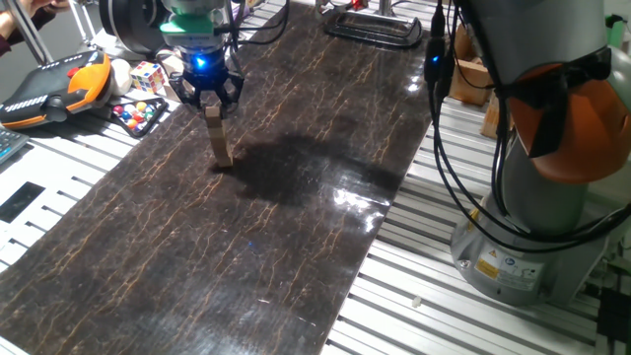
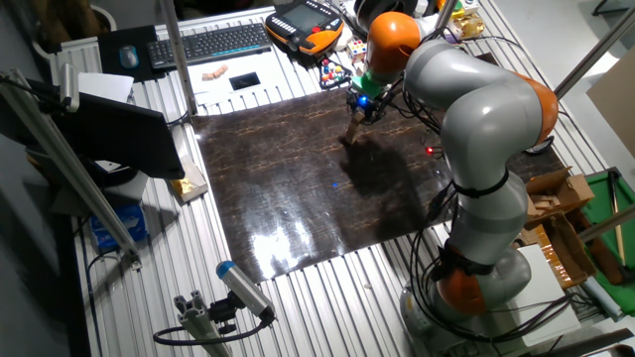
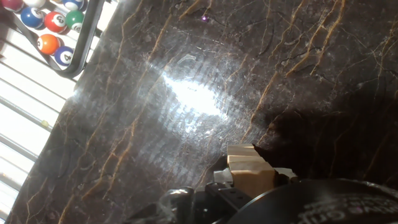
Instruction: Stack the blocks in a vertical line of five
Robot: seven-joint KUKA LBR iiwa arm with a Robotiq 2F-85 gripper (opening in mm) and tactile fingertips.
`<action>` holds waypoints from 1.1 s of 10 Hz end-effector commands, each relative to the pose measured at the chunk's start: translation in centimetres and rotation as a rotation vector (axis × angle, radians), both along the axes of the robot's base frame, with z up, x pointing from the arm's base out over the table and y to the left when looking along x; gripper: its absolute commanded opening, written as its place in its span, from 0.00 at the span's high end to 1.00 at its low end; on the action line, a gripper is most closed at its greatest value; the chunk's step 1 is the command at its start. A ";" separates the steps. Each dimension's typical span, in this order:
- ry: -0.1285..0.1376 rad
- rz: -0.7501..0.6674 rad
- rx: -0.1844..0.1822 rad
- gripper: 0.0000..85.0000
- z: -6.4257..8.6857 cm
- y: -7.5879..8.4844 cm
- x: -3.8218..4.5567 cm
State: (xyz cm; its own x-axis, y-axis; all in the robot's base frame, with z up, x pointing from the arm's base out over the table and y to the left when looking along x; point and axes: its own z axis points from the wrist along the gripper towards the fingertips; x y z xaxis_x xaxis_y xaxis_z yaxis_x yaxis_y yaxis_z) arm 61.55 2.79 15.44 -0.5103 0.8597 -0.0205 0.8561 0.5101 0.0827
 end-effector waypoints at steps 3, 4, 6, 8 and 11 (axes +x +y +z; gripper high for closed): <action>0.000 0.000 0.000 0.51 0.0 0.0 -0.01; 0.000 -0.002 0.003 0.47 0.0 0.0 -0.03; -0.001 -0.003 0.002 0.40 0.0 0.0 -0.04; -0.001 -0.003 0.000 0.33 0.3 0.0 -0.03; 0.015 0.002 -0.017 0.30 2.3 0.0 0.08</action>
State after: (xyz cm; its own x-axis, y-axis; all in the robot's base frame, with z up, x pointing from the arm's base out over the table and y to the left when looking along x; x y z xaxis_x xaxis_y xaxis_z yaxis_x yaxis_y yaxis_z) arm 61.62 2.77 17.89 -0.5140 0.8574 -0.0274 0.8553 0.5147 0.0592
